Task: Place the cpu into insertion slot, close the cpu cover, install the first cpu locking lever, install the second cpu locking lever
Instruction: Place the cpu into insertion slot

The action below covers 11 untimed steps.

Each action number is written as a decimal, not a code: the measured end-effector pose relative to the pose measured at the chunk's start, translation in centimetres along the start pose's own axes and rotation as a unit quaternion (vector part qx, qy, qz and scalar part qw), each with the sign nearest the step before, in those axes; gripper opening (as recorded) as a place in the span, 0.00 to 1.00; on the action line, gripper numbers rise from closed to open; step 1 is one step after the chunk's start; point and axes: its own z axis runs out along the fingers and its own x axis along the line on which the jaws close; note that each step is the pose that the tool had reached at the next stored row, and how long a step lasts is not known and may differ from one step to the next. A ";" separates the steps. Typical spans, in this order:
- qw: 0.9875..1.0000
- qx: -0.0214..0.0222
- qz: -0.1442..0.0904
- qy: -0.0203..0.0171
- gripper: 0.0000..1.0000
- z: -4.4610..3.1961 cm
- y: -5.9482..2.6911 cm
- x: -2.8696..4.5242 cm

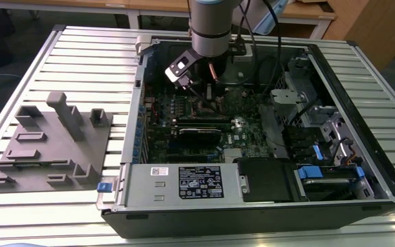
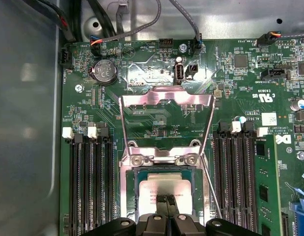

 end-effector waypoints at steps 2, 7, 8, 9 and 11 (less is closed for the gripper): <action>1.000 0.000 0.000 0.000 0.11 0.05 -0.01 -0.01; 1.000 0.000 0.000 0.000 0.11 0.25 -0.03 -0.01; 1.000 0.000 0.000 0.000 0.11 0.26 -0.03 -0.01; 1.000 0.000 0.000 0.000 0.11 0.26 -0.03 -0.01; 1.000 0.000 0.000 0.000 0.11 0.26 -0.03 -0.01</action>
